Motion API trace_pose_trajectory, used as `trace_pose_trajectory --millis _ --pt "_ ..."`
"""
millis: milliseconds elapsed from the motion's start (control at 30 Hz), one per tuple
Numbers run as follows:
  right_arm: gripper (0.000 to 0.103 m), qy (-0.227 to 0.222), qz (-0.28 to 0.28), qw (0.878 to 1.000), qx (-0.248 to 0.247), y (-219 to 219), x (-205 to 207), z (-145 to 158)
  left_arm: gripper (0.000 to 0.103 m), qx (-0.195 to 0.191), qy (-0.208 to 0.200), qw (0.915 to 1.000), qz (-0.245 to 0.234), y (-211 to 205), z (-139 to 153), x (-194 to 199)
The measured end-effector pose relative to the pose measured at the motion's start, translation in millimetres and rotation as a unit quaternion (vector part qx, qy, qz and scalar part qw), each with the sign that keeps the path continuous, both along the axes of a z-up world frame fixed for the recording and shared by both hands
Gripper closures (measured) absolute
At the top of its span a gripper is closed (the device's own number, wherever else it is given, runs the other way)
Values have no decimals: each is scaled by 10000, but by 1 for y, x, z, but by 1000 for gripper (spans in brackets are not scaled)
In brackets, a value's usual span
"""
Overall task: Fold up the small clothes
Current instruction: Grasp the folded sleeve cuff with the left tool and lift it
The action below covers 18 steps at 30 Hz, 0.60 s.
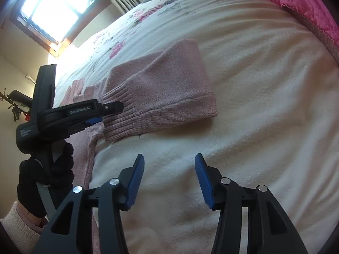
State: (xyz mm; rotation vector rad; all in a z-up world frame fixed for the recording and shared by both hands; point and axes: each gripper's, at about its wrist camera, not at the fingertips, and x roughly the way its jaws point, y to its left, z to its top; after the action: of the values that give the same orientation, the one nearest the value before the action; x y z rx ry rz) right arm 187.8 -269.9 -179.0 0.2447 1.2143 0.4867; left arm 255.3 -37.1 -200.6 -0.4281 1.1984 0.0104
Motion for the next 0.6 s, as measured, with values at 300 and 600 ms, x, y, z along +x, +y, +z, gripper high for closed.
trace_pose_trajectory --millis 300,600 --pt "52 -47 32 10000 -23 11 1 5 96 -714 -823 9922 610 65 42 -46" --pt "52 -116 438 9990 -5 67 7 9 97 21 -831 9876 1334 171 58 -87"
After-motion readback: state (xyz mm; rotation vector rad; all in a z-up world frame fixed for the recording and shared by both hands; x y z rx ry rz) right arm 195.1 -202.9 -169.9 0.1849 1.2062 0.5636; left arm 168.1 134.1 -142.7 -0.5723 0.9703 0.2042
